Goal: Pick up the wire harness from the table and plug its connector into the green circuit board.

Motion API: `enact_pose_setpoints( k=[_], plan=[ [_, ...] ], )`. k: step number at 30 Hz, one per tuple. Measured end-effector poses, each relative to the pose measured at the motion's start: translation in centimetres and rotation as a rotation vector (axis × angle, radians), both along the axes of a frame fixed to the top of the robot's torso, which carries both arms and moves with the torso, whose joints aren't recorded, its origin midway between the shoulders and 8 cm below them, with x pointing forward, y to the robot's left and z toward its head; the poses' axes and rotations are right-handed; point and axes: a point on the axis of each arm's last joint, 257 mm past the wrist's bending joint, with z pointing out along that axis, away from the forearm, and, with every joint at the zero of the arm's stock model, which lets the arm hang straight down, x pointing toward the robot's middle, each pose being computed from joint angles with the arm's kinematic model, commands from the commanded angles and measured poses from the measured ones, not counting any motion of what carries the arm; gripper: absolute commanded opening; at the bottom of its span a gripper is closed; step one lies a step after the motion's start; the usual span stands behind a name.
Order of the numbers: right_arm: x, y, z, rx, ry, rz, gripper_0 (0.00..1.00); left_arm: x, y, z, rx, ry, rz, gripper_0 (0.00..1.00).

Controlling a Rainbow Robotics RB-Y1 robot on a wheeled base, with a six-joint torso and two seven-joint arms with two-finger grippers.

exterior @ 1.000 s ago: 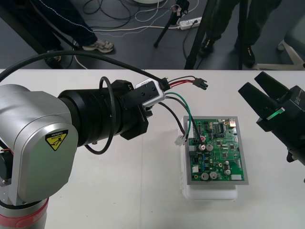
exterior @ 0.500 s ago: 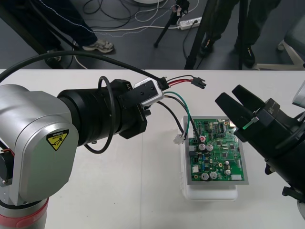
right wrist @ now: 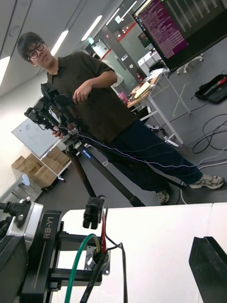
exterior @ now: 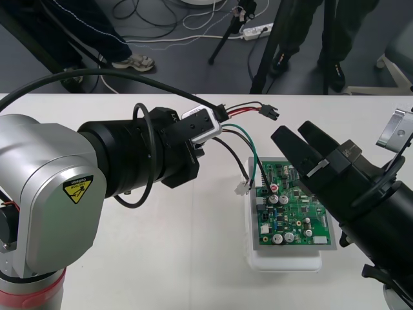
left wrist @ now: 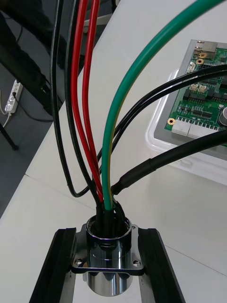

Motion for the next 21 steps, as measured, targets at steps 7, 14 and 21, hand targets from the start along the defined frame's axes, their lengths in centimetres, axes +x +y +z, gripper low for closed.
enact_pose_setpoints(
  k=[7, 14, 21],
  plan=[
    [-0.1, 0.6, 0.4, -0.011, -0.019, 0.007, 1.00, 0.0, 0.0, 0.0, 0.000, 0.000, 0.000, 0.00],
    [0.9, 0.8, 1.4, -0.011, -0.043, -0.022, 1.00, 0.0, 0.0, 0.0, 0.000, 0.000, 0.000, 0.00],
    [2.0, 0.7, 1.9, -0.006, -0.042, -0.062, 1.00, 0.0, 0.0, 0.0, 0.000, 0.000, 0.000, 0.00]
  ],
)
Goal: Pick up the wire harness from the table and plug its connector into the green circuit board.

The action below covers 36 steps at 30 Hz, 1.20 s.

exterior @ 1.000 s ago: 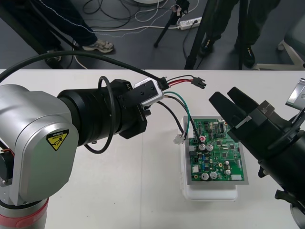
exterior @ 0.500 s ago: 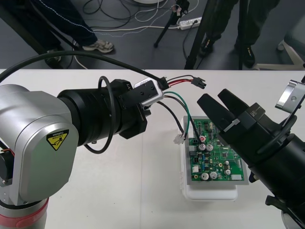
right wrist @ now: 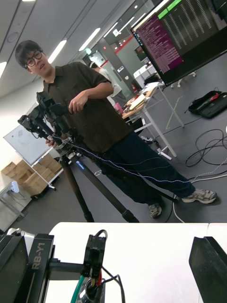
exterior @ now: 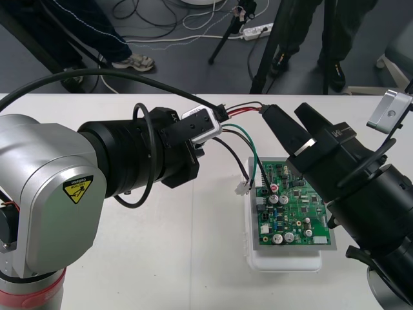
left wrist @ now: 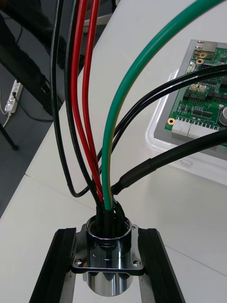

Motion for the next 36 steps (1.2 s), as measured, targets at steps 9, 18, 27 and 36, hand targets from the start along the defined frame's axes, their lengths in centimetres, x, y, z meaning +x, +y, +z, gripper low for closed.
enact_pose_setpoints(
  k=[9, 18, 27, 36],
  plan=[
    [1.2, -0.6, 0.6, 0.007, 0.002, -0.047, 1.00, 0.0, 0.0, 0.0, 0.000, 0.000, 0.000, 0.00],
    [1.3, 0.3, 0.0, 0.034, 0.035, -0.049, 1.00, 0.0, 0.0, 0.0, 0.000, 0.000, 0.000, 0.00],
    [0.6, 1.7, -1.3, 0.045, 0.077, -0.022, 1.00, 0.0, 0.0, 0.0, 0.000, 0.000, 0.000, 0.00],
    [0.1, 2.7, -1.9, 0.049, 0.098, 0.002, 1.00, 0.0, 0.0, 0.0, 0.000, 0.000, 0.000, 0.00]
  ],
)
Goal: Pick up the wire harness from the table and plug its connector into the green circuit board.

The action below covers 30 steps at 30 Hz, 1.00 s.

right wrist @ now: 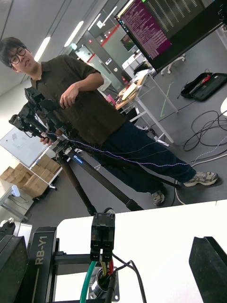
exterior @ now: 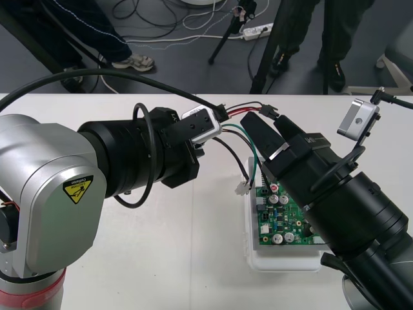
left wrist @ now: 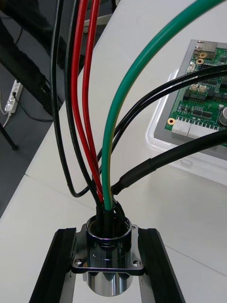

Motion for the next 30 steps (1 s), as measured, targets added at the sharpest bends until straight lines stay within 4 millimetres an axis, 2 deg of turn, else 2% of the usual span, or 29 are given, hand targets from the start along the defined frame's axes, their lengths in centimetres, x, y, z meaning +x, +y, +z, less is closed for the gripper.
enact_pose_setpoints(
  k=[15, 16, 17, 18, 19, 20, 30],
  plan=[
    [-0.01, 0.01, 0.01, -0.004, -0.004, -0.001, 1.00, 0.00, 0.00, 0.00, 0.000, 0.000, 0.000, 0.00],
    [-0.01, 0.01, 0.01, -0.004, -0.004, -0.001, 0.92, 0.00, 0.00, 0.00, 0.000, 0.000, 0.000, 0.00],
    [-0.01, 0.01, 0.01, -0.004, -0.004, -0.001, 0.75, 0.00, 0.00, 0.00, 0.000, 0.000, 0.000, 0.00],
    [-0.01, 0.01, 0.01, -0.004, -0.004, -0.001, 0.17, 0.00, 0.00, 0.00, 0.000, 0.000, 0.000, 0.00],
    [-0.01, 0.01, 0.01, -0.004, -0.004, -0.001, 0.06, 0.00, 0.00, 0.00, 0.000, 0.000, 0.000, 0.00],
    [-0.01, 0.01, 0.01, -0.005, -0.004, -0.002, 0.00, 0.00, 0.00, 0.00, 0.000, 0.000, 0.000, 0.00],
    [0.00, 0.01, 0.09, -0.007, -0.009, -0.003, 0.00, 0.00, 0.00, 0.00, 0.000, 0.000, 0.000, 0.00]
  ],
)
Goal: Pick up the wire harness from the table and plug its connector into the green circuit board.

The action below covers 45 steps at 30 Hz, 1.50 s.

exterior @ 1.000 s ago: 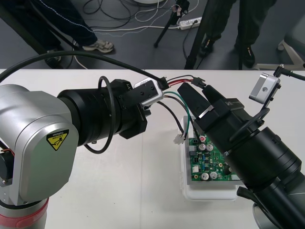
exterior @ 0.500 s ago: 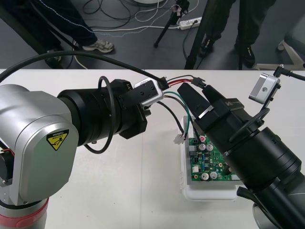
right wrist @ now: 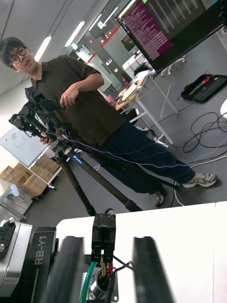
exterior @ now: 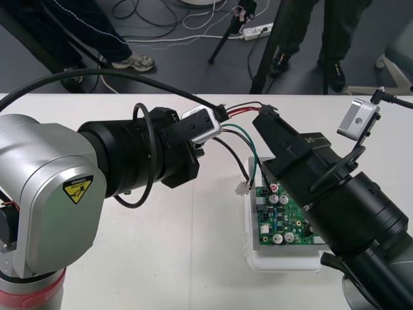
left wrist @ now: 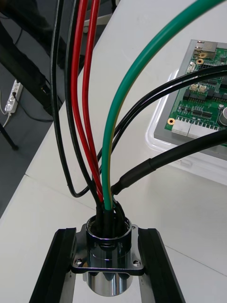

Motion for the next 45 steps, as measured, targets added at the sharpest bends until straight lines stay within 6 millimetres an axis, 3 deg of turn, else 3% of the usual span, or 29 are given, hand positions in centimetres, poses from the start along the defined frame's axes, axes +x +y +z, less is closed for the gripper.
enact_pose_setpoints(
  k=[45],
  plan=[
    [-0.10, 0.04, 0.60, -0.010, -0.029, 0.005, 0.00, 0.00, 0.00, 0.00, 0.000, 0.000, 0.000, 0.00]
  ],
)
